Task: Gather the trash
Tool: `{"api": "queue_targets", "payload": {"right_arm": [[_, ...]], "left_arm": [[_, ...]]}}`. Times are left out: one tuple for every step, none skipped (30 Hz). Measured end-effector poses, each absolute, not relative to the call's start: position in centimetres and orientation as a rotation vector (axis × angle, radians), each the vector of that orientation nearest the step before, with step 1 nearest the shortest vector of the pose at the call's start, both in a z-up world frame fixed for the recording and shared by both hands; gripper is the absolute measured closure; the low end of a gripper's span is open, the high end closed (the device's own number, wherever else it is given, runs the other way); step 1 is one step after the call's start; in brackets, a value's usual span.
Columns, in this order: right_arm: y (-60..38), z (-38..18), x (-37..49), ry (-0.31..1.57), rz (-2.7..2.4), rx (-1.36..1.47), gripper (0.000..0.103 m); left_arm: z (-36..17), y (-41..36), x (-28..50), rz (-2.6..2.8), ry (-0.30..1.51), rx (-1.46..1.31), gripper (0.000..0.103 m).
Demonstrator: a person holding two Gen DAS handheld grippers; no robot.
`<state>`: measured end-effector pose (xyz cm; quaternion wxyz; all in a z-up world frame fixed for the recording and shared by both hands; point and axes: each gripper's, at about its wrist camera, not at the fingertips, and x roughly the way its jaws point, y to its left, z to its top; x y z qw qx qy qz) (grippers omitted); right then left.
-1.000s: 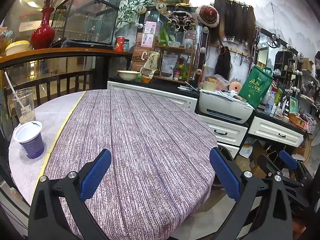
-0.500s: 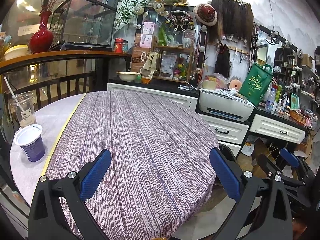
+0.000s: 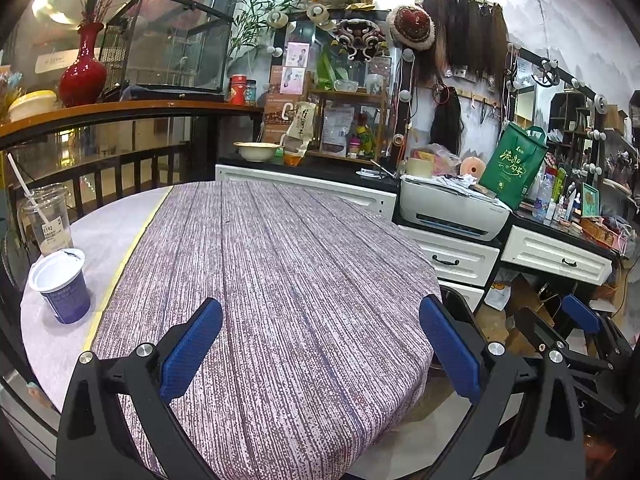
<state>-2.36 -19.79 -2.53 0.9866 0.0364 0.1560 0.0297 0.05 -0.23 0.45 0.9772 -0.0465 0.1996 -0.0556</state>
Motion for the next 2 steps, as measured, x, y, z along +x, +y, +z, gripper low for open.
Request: {"api": "queue_targets", "payload": {"right_arm": [[-19.79,-2.46,-2.33,0.314,0.060,0.072,0.006],[-19.82,-2.49,-2.36,0.315,0.060,0.072,0.006]], "left_arm": [[0.45,-0.23,0.06,-0.112,0.404,-0.095,0.006],[0.43,-0.22,0.06,-0.112,0.405,-0.095,0.006]]}}
